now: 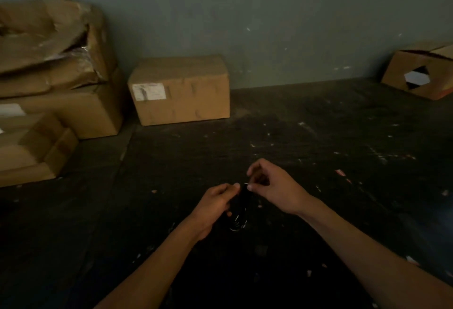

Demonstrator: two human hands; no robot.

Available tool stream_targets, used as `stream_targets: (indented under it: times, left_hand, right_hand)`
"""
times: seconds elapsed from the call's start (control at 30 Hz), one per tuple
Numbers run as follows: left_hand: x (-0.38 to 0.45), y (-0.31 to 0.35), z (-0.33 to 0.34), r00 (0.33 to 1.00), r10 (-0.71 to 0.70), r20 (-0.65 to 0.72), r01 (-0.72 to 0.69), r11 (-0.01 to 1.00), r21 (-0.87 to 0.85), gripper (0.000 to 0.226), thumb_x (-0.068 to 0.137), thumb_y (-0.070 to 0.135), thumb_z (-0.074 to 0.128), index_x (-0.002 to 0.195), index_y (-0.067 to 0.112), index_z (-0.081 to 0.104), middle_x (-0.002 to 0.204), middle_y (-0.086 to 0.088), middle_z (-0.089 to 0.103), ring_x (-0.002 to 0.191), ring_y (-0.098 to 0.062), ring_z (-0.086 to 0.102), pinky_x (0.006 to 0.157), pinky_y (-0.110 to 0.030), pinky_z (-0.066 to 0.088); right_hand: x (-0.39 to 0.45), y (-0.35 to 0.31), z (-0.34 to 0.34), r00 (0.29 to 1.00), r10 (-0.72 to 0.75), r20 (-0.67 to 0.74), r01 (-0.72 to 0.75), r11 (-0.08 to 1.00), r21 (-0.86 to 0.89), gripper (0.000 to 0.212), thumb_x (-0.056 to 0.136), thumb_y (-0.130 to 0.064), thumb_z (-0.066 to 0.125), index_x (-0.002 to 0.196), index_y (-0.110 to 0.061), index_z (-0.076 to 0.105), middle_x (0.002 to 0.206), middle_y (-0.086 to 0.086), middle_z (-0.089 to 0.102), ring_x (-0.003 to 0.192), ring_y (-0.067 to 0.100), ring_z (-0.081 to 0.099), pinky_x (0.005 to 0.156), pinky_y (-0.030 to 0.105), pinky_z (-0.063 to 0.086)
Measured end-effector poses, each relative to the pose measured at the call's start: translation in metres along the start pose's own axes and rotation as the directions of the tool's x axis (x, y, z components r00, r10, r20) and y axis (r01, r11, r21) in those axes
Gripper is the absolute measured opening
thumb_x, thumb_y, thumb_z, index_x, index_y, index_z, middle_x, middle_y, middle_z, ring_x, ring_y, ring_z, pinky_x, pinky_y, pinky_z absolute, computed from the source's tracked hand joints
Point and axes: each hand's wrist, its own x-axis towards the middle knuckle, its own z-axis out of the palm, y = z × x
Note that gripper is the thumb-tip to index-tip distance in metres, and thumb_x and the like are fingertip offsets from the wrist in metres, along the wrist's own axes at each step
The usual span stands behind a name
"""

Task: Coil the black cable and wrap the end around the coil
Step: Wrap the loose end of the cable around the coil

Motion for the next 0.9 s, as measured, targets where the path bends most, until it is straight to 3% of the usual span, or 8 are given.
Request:
stream_targets:
  times: [0.2, 0.37, 0.47, 0.67, 0.9]
  left_hand:
    - [-0.003, 0.006, -0.008, 0.994, 0.084, -0.066, -0.085, 0.996, -0.011, 0.029, 0.097, 0.026, 0.055, 0.072, 0.025, 0.070, 0.068, 0.008, 0.062, 0.059, -0.004, 0.053, 0.065, -0.028, 0.045]
    - [-0.003, 0.008, -0.008, 0.983, 0.117, -0.141, -0.123, 0.992, -0.034, 0.022, 0.098, 0.026, 0.054, 0.088, 0.017, 0.072, 0.078, 0.003, 0.062, 0.067, -0.007, 0.053, 0.066, -0.028, 0.046]
    - [-0.003, 0.009, -0.006, 0.989, 0.043, -0.143, -0.061, 0.990, -0.124, 0.021, 0.098, 0.027, 0.054, 0.092, 0.017, 0.072, 0.072, 0.005, 0.064, 0.066, -0.009, 0.054, 0.066, -0.029, 0.045]
    - [0.000, 0.012, -0.004, 0.990, -0.063, -0.130, 0.035, 0.978, -0.205, 0.024, 0.093, 0.036, 0.060, 0.092, 0.017, 0.076, 0.071, 0.000, 0.054, 0.064, -0.013, 0.047, 0.062, -0.030, 0.044]
    - [0.002, 0.014, -0.003, 0.969, -0.244, -0.040, 0.213, 0.904, -0.371, 0.019, 0.092, 0.031, 0.060, 0.097, 0.015, 0.070, 0.066, 0.000, 0.050, 0.056, -0.012, 0.042, 0.057, -0.029, 0.040]
  right_hand:
    - [0.007, -0.014, 0.012, 0.991, -0.084, -0.102, 0.086, 0.996, 0.010, 0.021, 0.084, -0.015, 0.071, 0.095, -0.027, 0.058, 0.091, -0.006, 0.066, 0.084, 0.001, 0.063, 0.074, 0.019, 0.051]
    - [0.004, -0.011, 0.021, 0.985, -0.113, -0.128, 0.101, 0.991, -0.092, 0.028, 0.084, -0.023, 0.071, 0.110, -0.030, 0.064, 0.107, -0.010, 0.059, 0.100, 0.002, 0.058, 0.089, 0.022, 0.049]
    - [-0.001, -0.011, 0.023, 0.979, -0.154, -0.132, 0.131, 0.976, -0.173, 0.031, 0.087, -0.023, 0.067, 0.117, -0.029, 0.064, 0.110, -0.011, 0.056, 0.103, 0.001, 0.056, 0.094, 0.020, 0.045]
    - [-0.010, -0.011, 0.025, 0.950, -0.272, -0.156, 0.229, 0.942, -0.246, 0.025, 0.088, -0.020, 0.067, 0.112, -0.028, 0.065, 0.107, -0.012, 0.066, 0.100, -0.003, 0.059, 0.090, 0.016, 0.047]
    - [-0.014, -0.003, 0.029, 0.890, -0.428, -0.155, 0.339, 0.851, -0.401, 0.020, 0.089, -0.017, 0.064, 0.108, -0.023, 0.068, 0.116, -0.006, 0.065, 0.109, 0.004, 0.058, 0.097, 0.026, 0.049]
